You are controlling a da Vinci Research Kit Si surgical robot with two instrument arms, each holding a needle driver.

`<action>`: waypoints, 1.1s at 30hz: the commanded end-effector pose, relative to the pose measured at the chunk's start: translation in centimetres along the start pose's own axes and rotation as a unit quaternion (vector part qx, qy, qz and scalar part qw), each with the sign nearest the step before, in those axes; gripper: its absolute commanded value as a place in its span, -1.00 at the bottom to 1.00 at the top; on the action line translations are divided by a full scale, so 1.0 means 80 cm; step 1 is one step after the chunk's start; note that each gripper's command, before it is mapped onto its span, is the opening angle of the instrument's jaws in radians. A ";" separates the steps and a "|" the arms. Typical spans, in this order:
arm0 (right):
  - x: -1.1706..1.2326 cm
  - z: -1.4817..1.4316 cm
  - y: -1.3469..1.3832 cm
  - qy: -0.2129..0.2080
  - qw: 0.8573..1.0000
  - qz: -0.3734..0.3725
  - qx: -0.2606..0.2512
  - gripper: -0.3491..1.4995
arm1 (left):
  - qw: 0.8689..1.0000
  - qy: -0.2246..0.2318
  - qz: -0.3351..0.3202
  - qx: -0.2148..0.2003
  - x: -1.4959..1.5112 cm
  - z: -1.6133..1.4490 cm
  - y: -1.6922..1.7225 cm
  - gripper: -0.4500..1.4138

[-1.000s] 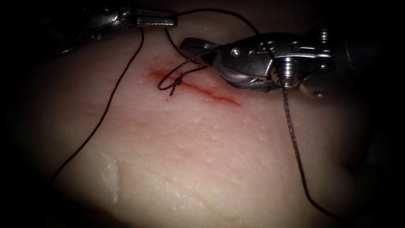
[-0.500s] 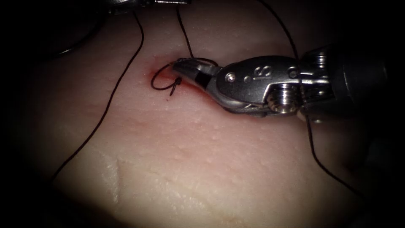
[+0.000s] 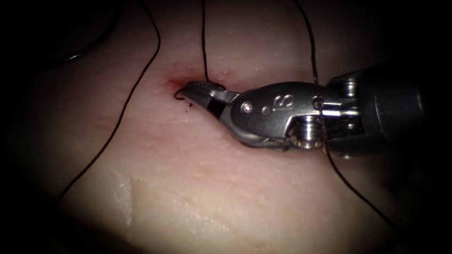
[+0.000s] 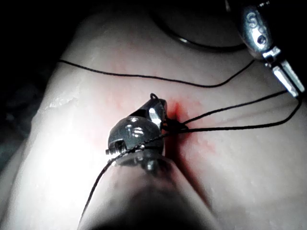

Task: Wound Closure
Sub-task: Right hand picks up suture tail and pulls back through and down to tighten while left hand pulls up

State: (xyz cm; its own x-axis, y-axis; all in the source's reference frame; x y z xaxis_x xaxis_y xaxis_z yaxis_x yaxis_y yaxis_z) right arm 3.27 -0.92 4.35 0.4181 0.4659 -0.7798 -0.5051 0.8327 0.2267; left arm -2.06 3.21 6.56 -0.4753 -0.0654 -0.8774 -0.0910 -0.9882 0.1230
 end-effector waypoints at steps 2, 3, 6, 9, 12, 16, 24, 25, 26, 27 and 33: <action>-0.0004 0.0005 -0.0015 0.000 1.000 0.000 0.003 -1.00 | 1.000 -0.007 0.011 0.004 -0.0003 0.0009 -0.0003 -1.00; -0.0004 0.0005 -0.0017 0.000 1.000 0.000 0.003 -1.00 | 1.000 -0.010 0.014 0.010 -0.0004 0.0010 -0.0008 -1.00; -0.0004 0.0004 -0.0020 0.001 1.000 -0.001 0.004 -1.00 | 0.999 -0.018 0.022 0.028 -0.0006 0.0013 -0.0025 -1.00; -0.0006 0.0004 -0.0024 0.001 1.000 -0.002 0.004 -1.00 | 0.998 -0.026 0.032 0.044 -0.0010 0.0016 -0.0042 -1.00; -0.0008 0.0003 -0.0027 0.002 1.000 -0.003 0.005 -1.00 | 0.997 -0.033 0.040 0.058 -0.0014 0.0018 -0.0057 -1.00; -0.0011 -0.0001 -0.0029 0.003 1.000 -0.004 0.006 -1.00 | 0.996 -0.041 0.040 0.070 -0.0018 0.0021 -0.0070 -1.00; -0.0017 -0.0002 -0.0037 0.004 1.000 -0.008 0.007 -1.00 | 0.991 -0.059 0.062 0.101 -0.0026 0.0030 -0.0101 -1.00; -0.0018 -0.0002 -0.0037 0.004 1.000 -0.008 0.007 -1.00 | 0.991 -0.060 0.063 0.105 -0.0027 0.0031 -0.0107 -1.00; -0.0018 -0.0002 -0.0038 0.004 1.000 -0.008 0.007 -1.00 | 0.990 -0.061 0.067 0.108 -0.0028 0.0032 -0.0111 -1.00; -0.0018 -0.0002 -0.0038 0.004 1.000 -0.008 0.007 -1.00 | 0.989 -0.065 0.068 0.113 -0.0029 0.0034 -0.0117 -1.00; -0.0018 -0.0003 -0.0046 0.006 1.000 -0.009 0.009 -1.00 | 0.984 -0.081 0.074 0.138 -0.0034 0.0036 -0.0142 -1.00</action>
State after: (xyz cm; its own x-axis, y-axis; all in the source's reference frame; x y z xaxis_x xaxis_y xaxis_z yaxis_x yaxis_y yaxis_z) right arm 3.32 -1.23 4.33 0.4182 0.4471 -0.7907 -0.4859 0.8456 0.2211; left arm -2.03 4.43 6.74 -0.6366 -0.1632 -0.7538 -0.2359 -0.8893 0.3918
